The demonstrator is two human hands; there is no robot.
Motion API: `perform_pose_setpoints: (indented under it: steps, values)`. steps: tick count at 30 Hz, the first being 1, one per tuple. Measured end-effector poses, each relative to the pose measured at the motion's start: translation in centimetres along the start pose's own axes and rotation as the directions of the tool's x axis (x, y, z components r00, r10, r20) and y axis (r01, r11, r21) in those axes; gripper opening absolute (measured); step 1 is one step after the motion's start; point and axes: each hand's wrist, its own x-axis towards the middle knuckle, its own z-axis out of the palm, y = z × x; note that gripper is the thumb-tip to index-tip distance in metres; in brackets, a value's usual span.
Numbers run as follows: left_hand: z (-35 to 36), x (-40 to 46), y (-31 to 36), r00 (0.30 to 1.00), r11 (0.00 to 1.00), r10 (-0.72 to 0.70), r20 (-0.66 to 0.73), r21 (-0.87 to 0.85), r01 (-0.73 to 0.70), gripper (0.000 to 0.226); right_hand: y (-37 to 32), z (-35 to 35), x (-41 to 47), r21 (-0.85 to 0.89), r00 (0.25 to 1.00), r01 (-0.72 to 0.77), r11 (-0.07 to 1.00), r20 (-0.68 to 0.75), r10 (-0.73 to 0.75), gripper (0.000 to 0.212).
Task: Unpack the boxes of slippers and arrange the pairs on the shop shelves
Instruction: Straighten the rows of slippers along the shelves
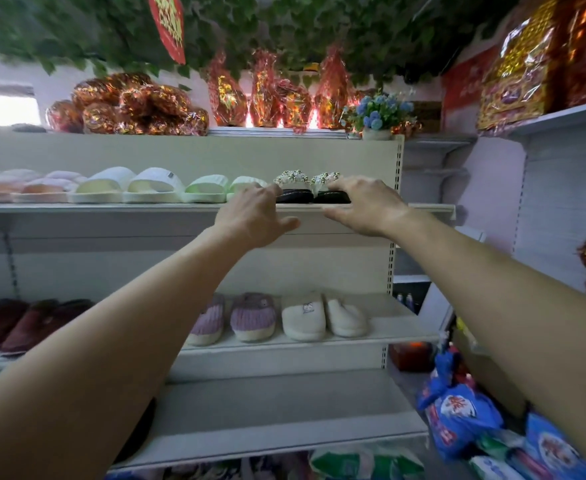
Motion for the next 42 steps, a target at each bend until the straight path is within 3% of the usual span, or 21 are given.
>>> perform_pose_setpoints:
  steps: [12, 25, 34, 42]
  values:
    - [6.4, -5.9, -0.5, 0.986, 0.994, -0.049, 0.163, -0.086, 0.063, 0.074, 1.3, 6.7, -6.7, 0.049, 0.985, -0.1, 0.994, 0.144, 0.092, 0.063]
    - [23.3, -4.4, -1.7, 0.924, 0.927, -0.203, 0.323, -0.239, 0.287, 0.076, 10.8, 22.3, -5.7, 0.157, 0.912, -0.247, 0.956, 0.371, 0.175, 0.068]
    - [32.6, -4.9, -1.2, 0.928, 0.872, -0.318, 0.195, -0.322, 0.367, 0.093, 14.2, 30.0, -5.1, 0.293, 0.904, -0.348, 0.89, 0.357, 0.236, 0.092]
    - [35.3, -5.1, -0.9, 0.919, 0.87, -0.387, 0.074, -0.301, 0.391, 0.09, 14.7, 32.2, -5.1, 0.387, 0.931, -0.339, 0.857, 0.269, 0.247, 0.089]
